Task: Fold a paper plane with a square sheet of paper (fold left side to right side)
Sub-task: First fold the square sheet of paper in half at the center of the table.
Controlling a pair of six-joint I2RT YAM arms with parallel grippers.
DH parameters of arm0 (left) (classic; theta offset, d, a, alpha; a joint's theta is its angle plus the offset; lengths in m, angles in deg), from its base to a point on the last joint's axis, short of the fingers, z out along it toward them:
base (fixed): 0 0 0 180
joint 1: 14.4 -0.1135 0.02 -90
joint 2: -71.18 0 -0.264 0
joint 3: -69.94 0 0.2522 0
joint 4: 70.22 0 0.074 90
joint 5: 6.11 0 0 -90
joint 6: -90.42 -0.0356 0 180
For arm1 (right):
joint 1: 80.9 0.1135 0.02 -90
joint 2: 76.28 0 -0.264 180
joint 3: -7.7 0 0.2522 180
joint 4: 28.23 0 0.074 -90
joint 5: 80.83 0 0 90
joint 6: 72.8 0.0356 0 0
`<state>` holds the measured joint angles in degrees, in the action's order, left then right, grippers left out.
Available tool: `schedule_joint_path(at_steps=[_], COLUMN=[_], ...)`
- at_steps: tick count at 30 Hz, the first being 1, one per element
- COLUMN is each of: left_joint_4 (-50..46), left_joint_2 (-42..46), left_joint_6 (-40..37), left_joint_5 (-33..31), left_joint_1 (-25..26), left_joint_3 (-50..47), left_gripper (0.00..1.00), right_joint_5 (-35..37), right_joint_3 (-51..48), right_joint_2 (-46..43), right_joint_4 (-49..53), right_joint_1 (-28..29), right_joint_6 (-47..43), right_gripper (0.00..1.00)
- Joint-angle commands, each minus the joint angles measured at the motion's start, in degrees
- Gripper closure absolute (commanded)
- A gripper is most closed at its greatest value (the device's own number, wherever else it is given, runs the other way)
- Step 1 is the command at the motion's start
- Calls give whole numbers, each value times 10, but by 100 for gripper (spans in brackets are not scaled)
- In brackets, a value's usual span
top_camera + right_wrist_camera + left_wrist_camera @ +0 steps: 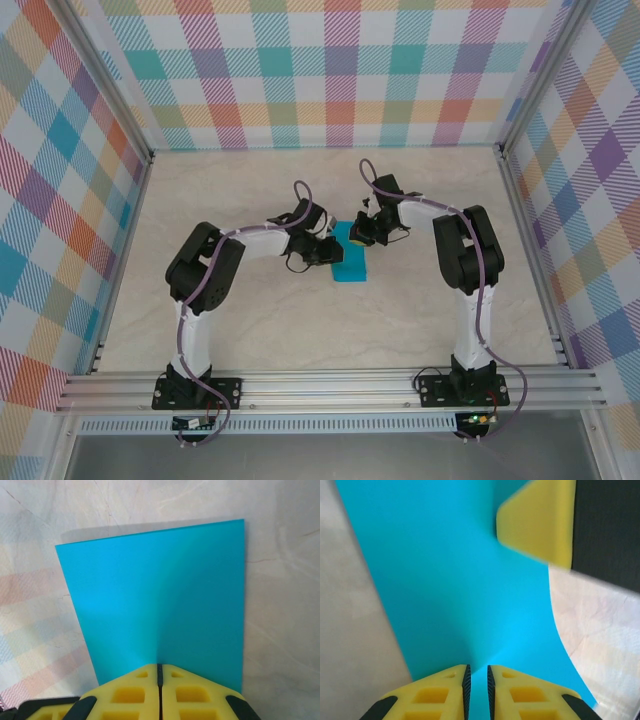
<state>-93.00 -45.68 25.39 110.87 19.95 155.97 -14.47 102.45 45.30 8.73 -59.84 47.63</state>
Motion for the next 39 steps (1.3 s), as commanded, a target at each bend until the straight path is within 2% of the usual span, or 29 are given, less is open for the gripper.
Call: schedule_joint_path(at_steps=[1,21,31,34,39], left_joint_4=[-33,-32,-35,-38,-26], left_joint_2=[36,106,181,173,107], left_joint_6=[-35,-46,-38,-39,-34], left_joint_5=[26,12,12,18,27], left_joint_1=[15,66,53,36,14], left_joint_3=[-33,-122,-111,-93,-48], left_gripper=[81,81,80,80,81], right_joint_5=[46,47,52,53,52], right_joint_3=[-22,-20,-21,-17,-13], right_joint_2=[26,28,22,22,23], right_joint_4=[54,54,62,66,69], right_joint_1=[6,9,10,10,11], right_joint_6=[-4,-2,-7,-9,-8], right_gripper=[93,93,93,93,93])
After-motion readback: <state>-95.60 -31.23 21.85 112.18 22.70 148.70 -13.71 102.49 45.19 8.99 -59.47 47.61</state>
